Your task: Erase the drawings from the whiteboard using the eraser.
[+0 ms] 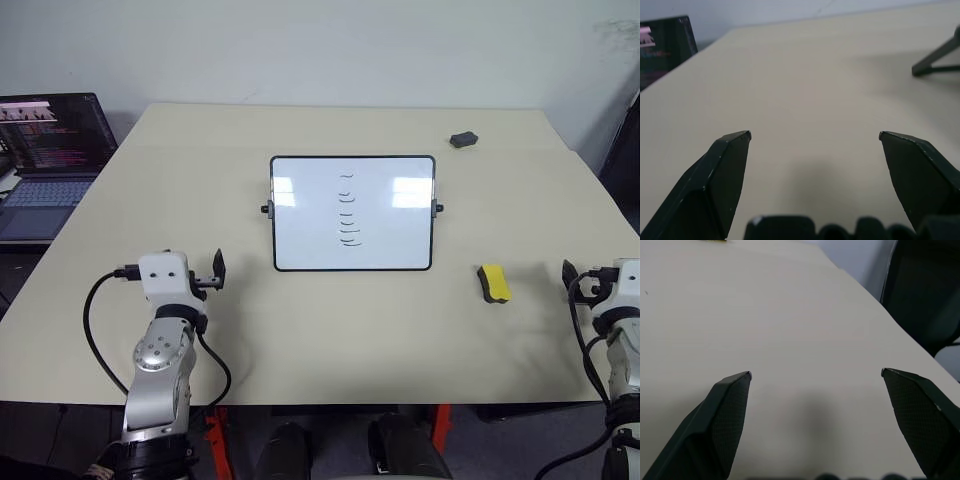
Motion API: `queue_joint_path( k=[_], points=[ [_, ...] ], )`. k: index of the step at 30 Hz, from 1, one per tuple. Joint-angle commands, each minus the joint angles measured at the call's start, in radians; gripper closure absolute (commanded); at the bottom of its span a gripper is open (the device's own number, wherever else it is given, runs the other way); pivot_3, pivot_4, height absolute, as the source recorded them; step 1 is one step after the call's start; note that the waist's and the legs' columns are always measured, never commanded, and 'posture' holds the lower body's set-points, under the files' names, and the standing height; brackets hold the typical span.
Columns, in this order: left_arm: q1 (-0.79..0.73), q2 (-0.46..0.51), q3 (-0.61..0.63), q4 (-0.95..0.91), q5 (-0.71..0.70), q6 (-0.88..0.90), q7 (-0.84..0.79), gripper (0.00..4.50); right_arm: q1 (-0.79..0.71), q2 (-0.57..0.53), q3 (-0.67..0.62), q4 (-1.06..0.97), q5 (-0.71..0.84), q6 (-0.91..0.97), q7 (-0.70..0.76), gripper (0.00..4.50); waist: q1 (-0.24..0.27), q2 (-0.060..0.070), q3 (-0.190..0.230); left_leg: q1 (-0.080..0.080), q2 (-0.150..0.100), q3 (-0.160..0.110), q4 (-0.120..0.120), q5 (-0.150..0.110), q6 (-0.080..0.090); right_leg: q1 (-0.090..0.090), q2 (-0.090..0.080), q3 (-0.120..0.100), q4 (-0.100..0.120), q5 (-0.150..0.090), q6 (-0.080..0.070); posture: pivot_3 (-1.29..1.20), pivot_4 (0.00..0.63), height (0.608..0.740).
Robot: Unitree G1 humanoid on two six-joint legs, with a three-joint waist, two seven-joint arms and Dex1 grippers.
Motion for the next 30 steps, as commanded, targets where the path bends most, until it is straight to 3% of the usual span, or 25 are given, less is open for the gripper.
queue_joint_path(
  k=[1,5,11,17,23,30],
  points=[
    [-0.014,0.005,0.004,-0.042,-0.03,-0.011,-0.037,0.0,0.009,-0.019,-0.028,-0.071,0.04,0.039,0.031,0.05,0.0,0.0,0.0,0.0,0.0,0.0,0.0,0.0,0.0,0.0,0.0,0.0,0.0,0.0,0.0,0.0,0.15,0.74],
    [-0.018,0.012,0.013,-0.05,-0.053,-0.011,-0.069,0.0,0.046,0.006,-0.034,-0.194,0.041,0.067,-0.017,0.05,-0.003,0.001,0.0,0.001,0.0,0.001,0.001,0.0,0.0,0.0,0.0,0.001,0.0,0.0,0.0,0.0,0.15,0.74],
    [0.033,0.077,0.029,-0.174,-0.193,0.042,-0.243,0.0,0.104,0.061,-0.02,-0.37,0.064,0.17,-0.038,0.05,-0.002,0.001,0.0,0.0,0.0,0.0,0.0,0.0,0.0,0.0,0.0,0.0,0.0,0.0,0.0,0.0,0.15,0.74],
    [0.065,0.199,0.119,-0.225,-0.28,0.1,-0.342,0.0,0.205,0.171,-0.027,-0.642,0.109,0.279,-0.101,0.05,0.0,0.002,0.0,-0.001,0.001,-0.002,0.0,0.0,0.0,-0.001,0.0,-0.001,0.001,0.0,0.0,0.0,0.15,0.74],
    [-0.026,0.333,0.142,-0.216,-0.375,0.188,-0.453,0.0,0.285,0.224,-0.018,-0.806,0.118,0.347,-0.132,0.05,0.001,0.003,0.001,-0.001,0.0,-0.001,0.001,0.0,0.0,-0.001,0.0,-0.001,0.001,-0.002,0.003,0.0,0.15,0.74],
    [-0.128,0.416,0.051,-0.177,-0.44,0.235,-0.633,0.0,0.317,0.221,-0.052,-0.927,0.213,0.462,-0.125,0.05,0.001,0.004,0.001,-0.002,0.0,-0.002,0.0,0.0,0.0,-0.002,0.0,-0.002,0.0,-0.001,0.001,0.0,0.15,0.74]
  ],
)
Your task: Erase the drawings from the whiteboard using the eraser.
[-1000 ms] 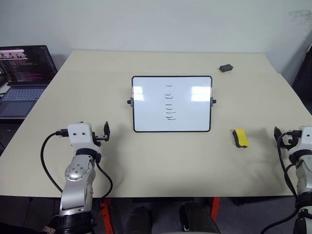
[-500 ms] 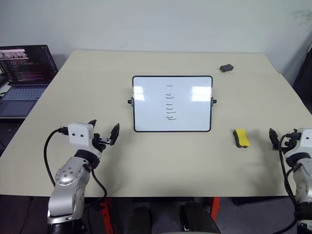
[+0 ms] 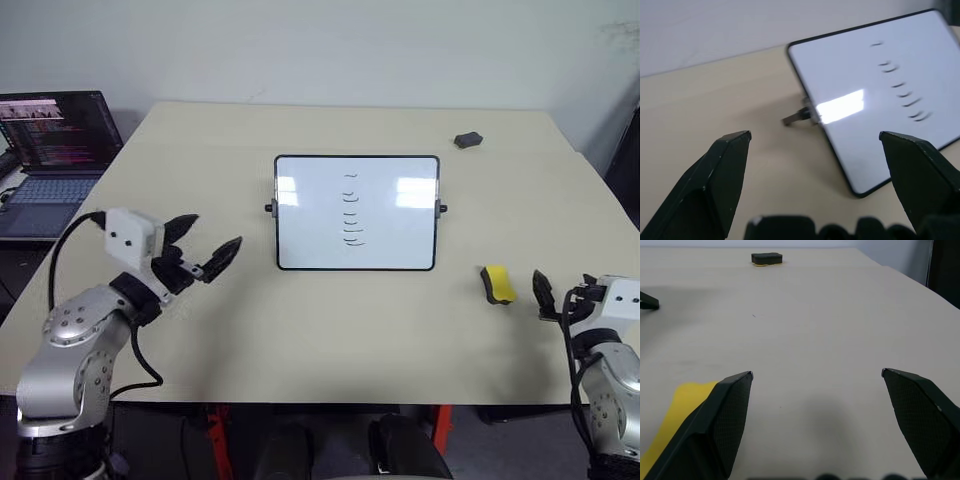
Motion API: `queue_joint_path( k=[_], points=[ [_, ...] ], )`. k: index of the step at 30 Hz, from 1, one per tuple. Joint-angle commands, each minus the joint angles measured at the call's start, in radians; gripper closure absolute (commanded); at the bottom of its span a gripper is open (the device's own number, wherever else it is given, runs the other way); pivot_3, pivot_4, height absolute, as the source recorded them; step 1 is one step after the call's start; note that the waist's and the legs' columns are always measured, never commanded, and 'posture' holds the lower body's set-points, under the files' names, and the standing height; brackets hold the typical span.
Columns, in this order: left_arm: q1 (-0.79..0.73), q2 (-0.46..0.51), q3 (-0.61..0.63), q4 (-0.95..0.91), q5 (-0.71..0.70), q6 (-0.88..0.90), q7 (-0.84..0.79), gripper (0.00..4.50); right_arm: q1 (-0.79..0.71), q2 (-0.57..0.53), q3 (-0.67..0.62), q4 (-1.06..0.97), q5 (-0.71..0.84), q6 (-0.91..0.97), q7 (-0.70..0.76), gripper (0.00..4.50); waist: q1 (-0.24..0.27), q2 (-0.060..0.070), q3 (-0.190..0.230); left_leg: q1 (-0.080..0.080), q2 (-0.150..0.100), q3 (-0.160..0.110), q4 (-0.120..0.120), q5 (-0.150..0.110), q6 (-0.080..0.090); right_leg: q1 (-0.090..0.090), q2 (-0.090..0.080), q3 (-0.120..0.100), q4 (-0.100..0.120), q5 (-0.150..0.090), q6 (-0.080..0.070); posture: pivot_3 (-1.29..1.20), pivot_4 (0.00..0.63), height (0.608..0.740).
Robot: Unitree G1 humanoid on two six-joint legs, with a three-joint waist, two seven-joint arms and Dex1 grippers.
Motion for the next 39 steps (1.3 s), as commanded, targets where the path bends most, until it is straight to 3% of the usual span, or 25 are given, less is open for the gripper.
queue_joint_path(
  k=[1,10,16,25,39],
  points=[
    [-0.06,0.047,-0.051,0.012,-0.02,0.004,-0.101,0.0,0.009,-0.013,-0.034,-0.13,0.093,0.084,0.016,0.05,0.0,0.0,0.0,0.0,0.0,0.0,0.0,0.0,0.0,0.0,0.0,0.0,0.0,0.0,0.0,0.0,0.15,0.74],
    [-0.203,0.147,-0.263,0.038,-0.004,0.03,-0.371,0.0,-0.001,-0.055,0.064,-0.269,0.136,0.311,0.026,0.05,-0.004,0.002,0.001,0.0,0.0,0.0,0.0,0.0,0.0,0.0,0.001,0.0,0.0,-0.001,0.001,0.0,0.15,0.74],
    [-0.28,0.163,-0.378,-0.002,-0.012,0.083,-0.474,0.0,-0.075,-0.049,0.151,-0.234,0.059,0.381,-0.029,0.05,-0.004,0.002,0.001,-0.001,0.0,0.0,0.0,0.0,0.0,-0.001,0.001,0.0,0.0,-0.001,0.002,0.0,0.15,0.74],
    [-0.373,0.118,-0.436,-0.004,-0.029,0.104,-0.517,0.0,-0.146,-0.018,0.155,-0.147,0.019,0.392,-0.054,0.05,-0.003,0.002,0.002,-0.002,0.0,-0.001,0.0,0.0,0.0,-0.001,0.003,0.0,-0.001,-0.001,0.001,0.0,0.15,0.74],
    [-0.378,0.099,-0.438,0.01,-0.009,0.093,-0.539,0.0,-0.184,-0.017,0.151,-0.072,0.01,0.377,-0.027,0.05,-0.004,0.002,0.002,-0.002,0.0,-0.001,0.0,0.0,0.0,-0.001,0.003,0.0,0.0,-0.001,0.001,0.0,0.15,0.74]
  ],
)
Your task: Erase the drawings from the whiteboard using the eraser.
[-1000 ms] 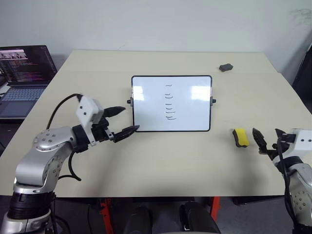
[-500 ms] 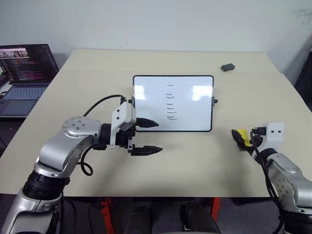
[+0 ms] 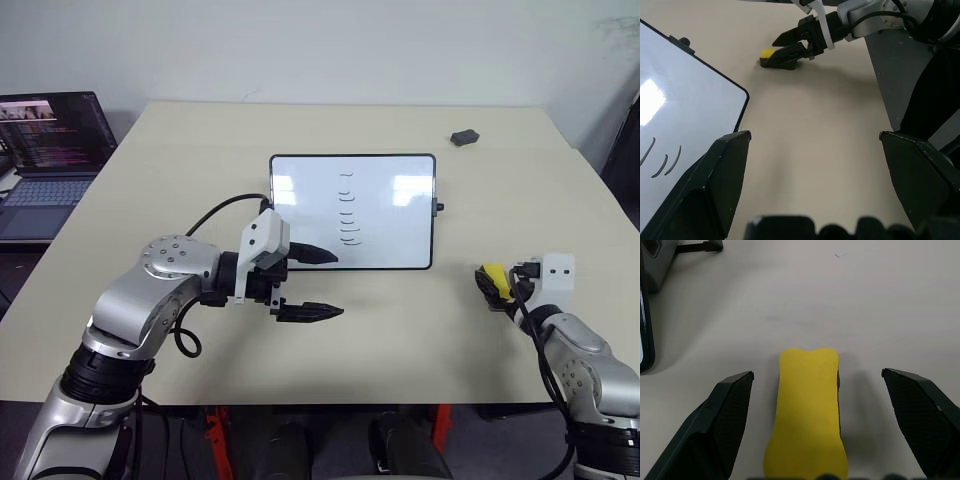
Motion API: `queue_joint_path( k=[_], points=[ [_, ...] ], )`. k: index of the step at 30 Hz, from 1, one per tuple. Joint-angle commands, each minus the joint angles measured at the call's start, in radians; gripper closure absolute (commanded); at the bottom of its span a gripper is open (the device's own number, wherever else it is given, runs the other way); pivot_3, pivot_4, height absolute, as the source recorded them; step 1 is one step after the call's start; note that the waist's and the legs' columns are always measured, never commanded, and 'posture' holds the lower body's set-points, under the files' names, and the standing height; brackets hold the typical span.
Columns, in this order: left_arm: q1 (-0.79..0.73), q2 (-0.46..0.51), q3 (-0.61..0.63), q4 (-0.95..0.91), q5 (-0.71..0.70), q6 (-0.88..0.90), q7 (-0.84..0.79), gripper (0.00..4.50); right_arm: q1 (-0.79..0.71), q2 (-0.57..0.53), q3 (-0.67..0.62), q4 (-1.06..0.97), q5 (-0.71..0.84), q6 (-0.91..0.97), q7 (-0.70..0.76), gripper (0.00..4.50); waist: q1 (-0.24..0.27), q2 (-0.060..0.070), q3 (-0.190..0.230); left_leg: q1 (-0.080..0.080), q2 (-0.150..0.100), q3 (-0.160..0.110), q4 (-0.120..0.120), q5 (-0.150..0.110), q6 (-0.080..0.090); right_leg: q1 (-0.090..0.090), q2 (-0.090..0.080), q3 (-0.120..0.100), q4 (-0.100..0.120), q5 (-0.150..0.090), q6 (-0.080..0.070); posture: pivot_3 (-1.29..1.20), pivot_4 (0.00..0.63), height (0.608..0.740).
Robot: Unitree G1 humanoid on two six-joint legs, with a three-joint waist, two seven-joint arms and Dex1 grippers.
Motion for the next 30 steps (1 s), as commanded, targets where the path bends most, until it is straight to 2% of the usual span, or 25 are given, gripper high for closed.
queue_joint_path(
  k=[1,13,16,23,24,30],
  points=[
    [-0.009,0.002,0.016,-0.018,0.0,-0.014,-0.002,0.0,-0.025,-0.003,-0.022,0.004,-0.005,-0.021,0.01,0.05,0.0,0.0,0.0,0.0,0.0,0.0,0.0,0.0,0.0,0.0,0.0,0.0,0.0,0.0,0.0,0.0,0.15,0.74],
    [0.009,0.004,0.027,-0.029,0.001,-0.009,0.016,0.0,-0.079,-0.012,-0.018,0.077,-0.017,-0.017,0.03,0.05,0.0,0.0,0.0,0.0,0.0,0.0,0.0,0.0,0.0,0.0,0.0,0.0,0.0,0.001,-0.001,0.0,0.15,0.74],
    [0.011,0.008,0.028,-0.029,0.0,-0.008,0.018,0.0,-0.084,-0.012,-0.016,0.088,-0.025,-0.012,0.034,0.66,0.0,0.0,0.0,0.0,0.0,0.0,0.0,0.0,0.0,0.0,0.0,0.0,0.0,0.001,-0.002,0.0,0.15,0.74],
    [0.023,0.015,0.03,-0.032,0.003,-0.01,0.024,0.0,-0.091,-0.009,-0.017,0.098,-0.037,-0.005,0.036,3.17,0.0,0.0,0.0,0.0,0.0,0.0,0.0,0.0,0.0,0.0,0.0,0.0,0.0,0.001,-0.002,0.0,0.15,0.74],
    [0.025,0.015,0.032,-0.033,0.002,-0.007,0.026,0.0,-0.091,-0.01,-0.016,0.098,-0.038,-0.003,0.036,3.4,0.0,0.0,0.0,0.0,0.0,0.0,0.0,0.0,0.0,0.0,0.0,0.0,0.0,0.001,-0.002,0.0,0.15,0.74],
    [0.05,0.02,0.043,-0.045,0.002,0.001,0.039,0.0,-0.084,-0.009,-0.014,0.097,-0.038,-0.002,0.04,3.49,0.0,0.0,0.0,0.0,0.0,0.0,0.0,0.0,0.0,0.0,0.0,0.0,0.0,0.001,-0.002,0.0,0.15,0.74]
  ],
)
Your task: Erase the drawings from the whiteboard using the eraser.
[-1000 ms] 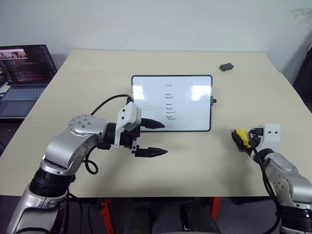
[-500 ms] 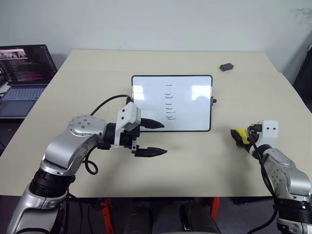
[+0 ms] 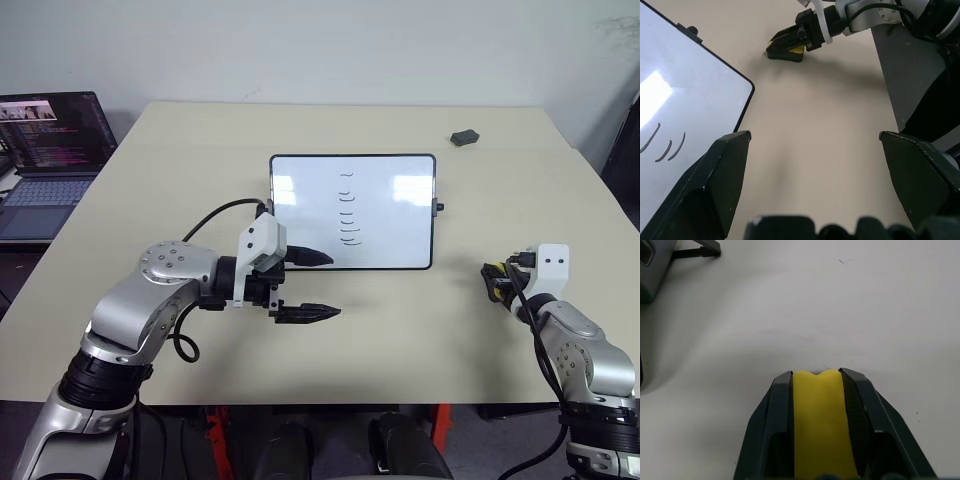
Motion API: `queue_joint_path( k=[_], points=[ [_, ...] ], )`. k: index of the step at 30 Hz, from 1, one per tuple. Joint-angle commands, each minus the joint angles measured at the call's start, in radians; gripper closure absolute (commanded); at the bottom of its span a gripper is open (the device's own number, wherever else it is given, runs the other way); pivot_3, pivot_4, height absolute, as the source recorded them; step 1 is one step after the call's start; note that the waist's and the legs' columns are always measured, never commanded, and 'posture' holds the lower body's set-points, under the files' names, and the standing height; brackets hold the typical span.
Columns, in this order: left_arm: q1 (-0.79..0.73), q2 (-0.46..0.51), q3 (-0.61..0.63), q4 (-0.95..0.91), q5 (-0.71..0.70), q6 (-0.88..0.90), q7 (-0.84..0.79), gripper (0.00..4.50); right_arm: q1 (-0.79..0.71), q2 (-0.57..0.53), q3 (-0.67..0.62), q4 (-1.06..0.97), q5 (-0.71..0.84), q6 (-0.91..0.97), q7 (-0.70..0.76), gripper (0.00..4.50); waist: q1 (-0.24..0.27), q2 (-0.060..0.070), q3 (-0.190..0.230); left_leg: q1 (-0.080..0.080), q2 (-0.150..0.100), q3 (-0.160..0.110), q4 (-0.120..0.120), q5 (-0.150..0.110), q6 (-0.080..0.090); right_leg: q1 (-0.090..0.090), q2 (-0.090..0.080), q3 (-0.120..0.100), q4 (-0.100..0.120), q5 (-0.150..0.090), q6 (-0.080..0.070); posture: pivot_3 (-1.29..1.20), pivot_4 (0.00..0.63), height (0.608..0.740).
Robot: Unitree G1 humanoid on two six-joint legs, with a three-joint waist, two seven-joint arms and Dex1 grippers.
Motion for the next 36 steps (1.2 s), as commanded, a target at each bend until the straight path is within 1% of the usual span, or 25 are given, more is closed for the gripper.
queue_joint_path(
  k=[1,5,8,10,13,16,19,26,28,31,36],
  points=[
    [0.004,0.015,0.032,-0.043,-0.005,0.003,0.014,0.0,-0.002,-0.006,-0.014,-0.005,-0.005,-0.002,0.006,3.49,0.0,0.0,0.0,0.0,0.0,0.0,0.0,0.0,0.0,0.0,0.0,0.0,0.0,0.0,0.0,0.0,0.15,0.74],
    [0.012,0.014,0.051,-0.044,-0.014,0.017,0.038,0.0,-0.003,-0.004,-0.013,-0.026,-0.003,-0.025,0.012,3.5,0.0,0.0,0.0,0.0,0.0,0.0,0.0,0.0,0.0,0.0,0.0,0.0,0.0,0.0,0.0,0.0,0.15,0.74],
    [0.022,0.017,0.095,-0.036,-0.011,0.042,0.092,0.0,0.001,-0.026,-0.028,-0.114,-0.002,-0.065,0.027,3.5,0.0,0.001,0.0,0.0,0.0,0.0,0.0,0.0,0.0,0.0,0.0,0.0,0.0,0.0,0.0,0.0,0.15,0.74],
    [0.039,0.035,0.123,-0.048,-0.016,0.069,0.113,0.0,0.013,-0.044,-0.024,-0.185,-0.007,-0.097,0.051,3.5,-0.001,0.001,0.001,0.0,0.0,0.0,0.0,0.0,0.0,-0.001,0.0,0.0,0.001,0.0,0.0,0.0,0.15,0.74],
    [0.064,0.063,0.148,-0.053,-0.003,0.085,0.139,0.0,0.02,-0.06,0.016,-0.218,-0.071,-0.187,0.06,3.51,0.0,0.001,0.001,0.0,0.001,-0.001,0.0,0.0,0.0,-0.001,-0.001,0.0,0.001,-0.001,0.002,0.0,0.15,0.74],
    [0.043,0.06,0.173,-0.027,0.034,0.104,0.224,0.0,-0.036,-0.031,0.082,-0.213,-0.121,-0.267,0.056,3.51,-0.001,0.001,0.001,0.0,0.0,-0.001,0.0,0.0,0.0,-0.001,-0.001,0.0,0.001,-0.001,0.002,0.0,0.15,0.74],
    [0.001,0.034,0.174,-0.016,0.036,0.157,0.301,0.0,-0.125,0.007,0.17,-0.159,-0.178,-0.334,0.059,3.51,-0.002,0.001,0.001,0.001,0.0,0.0,0.001,0.0,0.0,-0.001,-0.001,0.0,0.003,-0.001,0.002,0.0,0.15,0.74],
    [-0.033,0.008,0.153,-0.012,0.06,0.215,0.383,0.0,-0.382,0.123,0.367,0.024,-0.313,-0.409,0.065,3.51,-0.004,0.001,0.001,0.0,0.0,-0.001,0.0,0.0,0.0,-0.002,-0.001,0.0,0.003,0.0,-0.001,0.0,0.15,0.74],
    [-0.044,0.002,0.155,-0.009,0.066,0.23,0.405,0.0,-0.427,0.141,0.391,0.064,-0.333,-0.416,0.072,3.51,-0.002,0.001,0.001,-0.001,0.0,-0.001,0.0,0.0,0.0,-0.003,-0.001,-0.001,0.004,0.0,-0.001,0.0,0.15,0.74],
    [-0.059,-0.003,0.154,0.012,0.095,0.216,0.432,0.0,-0.533,0.184,0.414,0.175,-0.366,-0.438,0.056,3.51,-0.001,0.001,0.001,-0.002,0.0,-0.001,0.0,0.0,0.0,-0.004,-0.002,-0.001,0.003,0.001,-0.001,0.0,0.15,0.74],
    [-0.09,-0.028,0.154,0.058,0.136,0.195,0.479,0.0,-0.664,0.233,0.416,0.324,-0.406,-0.473,0.029,3.51,0.0,0.001,0.001,-0.002,-0.001,-0.001,0.001,0.0,0.0,-0.004,-0.003,-0.002,0.004,0.001,-0.001,0.0,0.15,0.74]
  ],
)
